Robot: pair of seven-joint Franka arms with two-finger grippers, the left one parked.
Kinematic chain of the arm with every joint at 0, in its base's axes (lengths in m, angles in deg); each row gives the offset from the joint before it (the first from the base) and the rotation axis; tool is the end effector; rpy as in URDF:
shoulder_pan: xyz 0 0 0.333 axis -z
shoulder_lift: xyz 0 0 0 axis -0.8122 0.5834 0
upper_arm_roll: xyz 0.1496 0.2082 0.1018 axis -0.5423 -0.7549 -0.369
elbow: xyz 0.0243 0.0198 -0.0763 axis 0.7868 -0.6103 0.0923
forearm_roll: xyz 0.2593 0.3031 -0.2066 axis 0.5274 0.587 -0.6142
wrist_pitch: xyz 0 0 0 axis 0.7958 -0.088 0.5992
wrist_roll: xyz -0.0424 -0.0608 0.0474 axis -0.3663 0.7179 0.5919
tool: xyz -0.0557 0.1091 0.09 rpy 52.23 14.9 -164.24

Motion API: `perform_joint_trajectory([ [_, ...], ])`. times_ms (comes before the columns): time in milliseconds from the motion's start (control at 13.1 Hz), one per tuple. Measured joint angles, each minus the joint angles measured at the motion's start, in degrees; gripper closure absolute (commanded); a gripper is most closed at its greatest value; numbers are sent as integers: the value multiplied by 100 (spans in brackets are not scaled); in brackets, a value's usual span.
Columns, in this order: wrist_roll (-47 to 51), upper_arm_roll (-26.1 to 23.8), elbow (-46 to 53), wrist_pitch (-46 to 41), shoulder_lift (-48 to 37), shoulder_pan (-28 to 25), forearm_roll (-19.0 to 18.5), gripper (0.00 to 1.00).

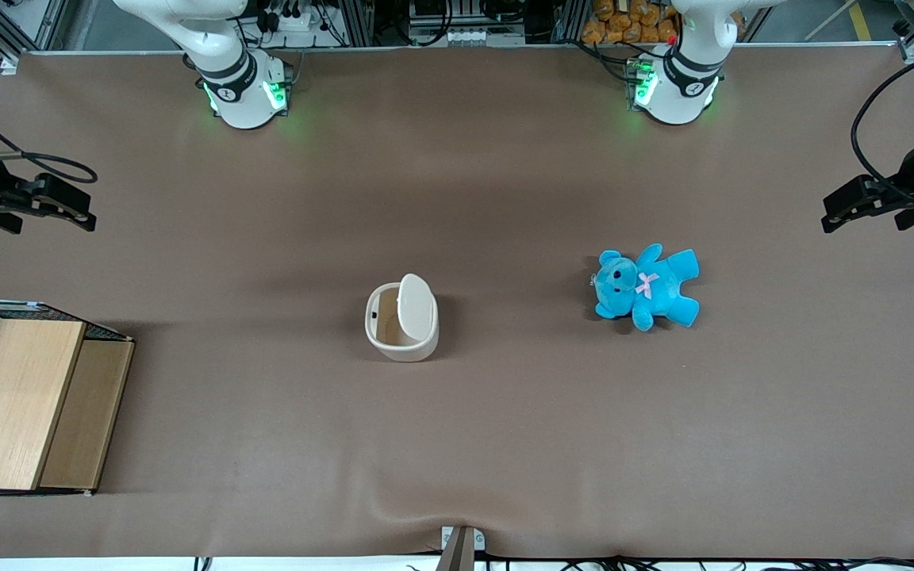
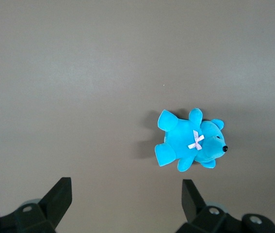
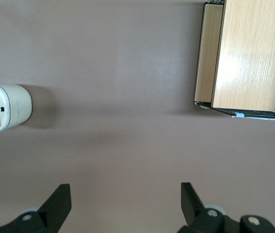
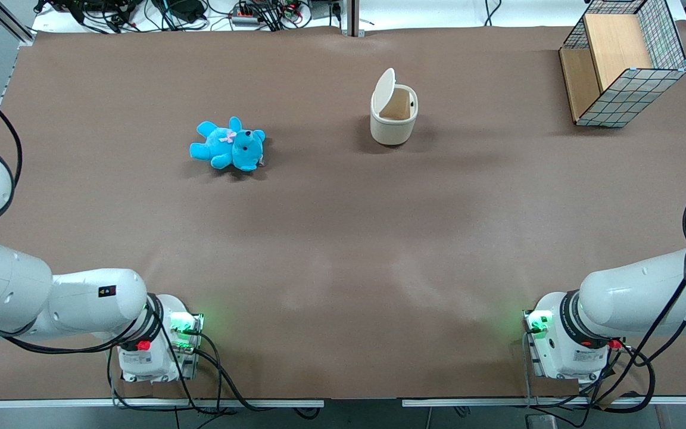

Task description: Open trash can with right arm

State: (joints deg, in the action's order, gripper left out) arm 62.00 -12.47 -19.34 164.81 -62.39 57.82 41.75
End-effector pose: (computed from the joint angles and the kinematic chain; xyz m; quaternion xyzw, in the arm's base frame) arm 0.6240 0.0296 0.5631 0.9996 0.0150 -0.0218 0.0028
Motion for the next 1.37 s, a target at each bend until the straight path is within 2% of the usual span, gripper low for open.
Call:
perform_joint_trajectory([
  [611, 0, 9, -195, -117, -253, 330, 69, 0],
  [1374, -8, 4, -198, -93, -253, 337, 86, 0],
])
